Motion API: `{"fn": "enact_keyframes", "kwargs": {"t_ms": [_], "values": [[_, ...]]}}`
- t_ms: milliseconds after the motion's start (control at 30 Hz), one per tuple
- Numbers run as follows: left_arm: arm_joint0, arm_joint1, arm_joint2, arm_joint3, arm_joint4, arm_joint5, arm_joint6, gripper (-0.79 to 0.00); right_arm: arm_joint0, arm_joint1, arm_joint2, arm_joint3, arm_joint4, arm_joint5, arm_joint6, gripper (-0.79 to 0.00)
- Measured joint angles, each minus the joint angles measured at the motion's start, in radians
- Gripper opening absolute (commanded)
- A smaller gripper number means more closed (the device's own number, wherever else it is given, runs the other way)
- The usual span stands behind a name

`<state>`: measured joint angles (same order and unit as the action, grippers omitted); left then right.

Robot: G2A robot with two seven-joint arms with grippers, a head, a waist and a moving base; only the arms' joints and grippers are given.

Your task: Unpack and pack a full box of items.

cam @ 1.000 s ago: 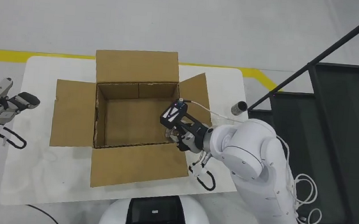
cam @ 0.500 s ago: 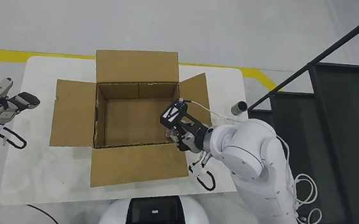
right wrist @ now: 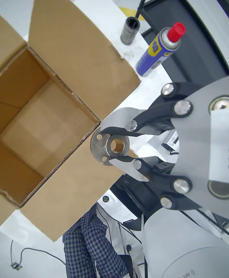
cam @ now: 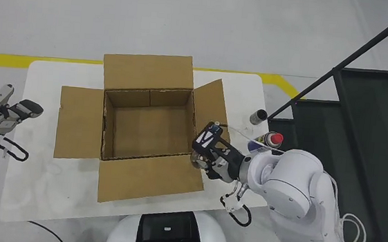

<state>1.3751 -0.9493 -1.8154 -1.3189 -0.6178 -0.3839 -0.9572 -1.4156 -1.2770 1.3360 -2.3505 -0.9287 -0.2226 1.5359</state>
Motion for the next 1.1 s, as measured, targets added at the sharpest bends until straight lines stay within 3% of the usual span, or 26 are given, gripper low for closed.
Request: {"fn": "enact_keyframes", "kwargs": {"t_ms": [333,567,800,1100], "values": [[0.0,0.0,0.0,0.0,0.0,0.0,0.0,0.0,-0.186,0.037,0.217,0.0,0.102,-0.023,-0.024,-0.785],[0.0,0.0,0.0,0.0,0.0,0.0,0.0,0.0,-0.379,0.051,0.34,0.004,0.084,-0.043,-0.129,-0.785],[0.0,0.0,0.0,0.0,0.0,0.0,0.0,0.0,-0.465,0.056,0.345,0.117,0.028,-0.072,-0.313,-0.785],[0.0,0.0,0.0,0.0,0.0,0.0,0.0,0.0,-0.435,0.06,0.276,0.32,-0.089,-0.049,-0.492,-0.785]]}}
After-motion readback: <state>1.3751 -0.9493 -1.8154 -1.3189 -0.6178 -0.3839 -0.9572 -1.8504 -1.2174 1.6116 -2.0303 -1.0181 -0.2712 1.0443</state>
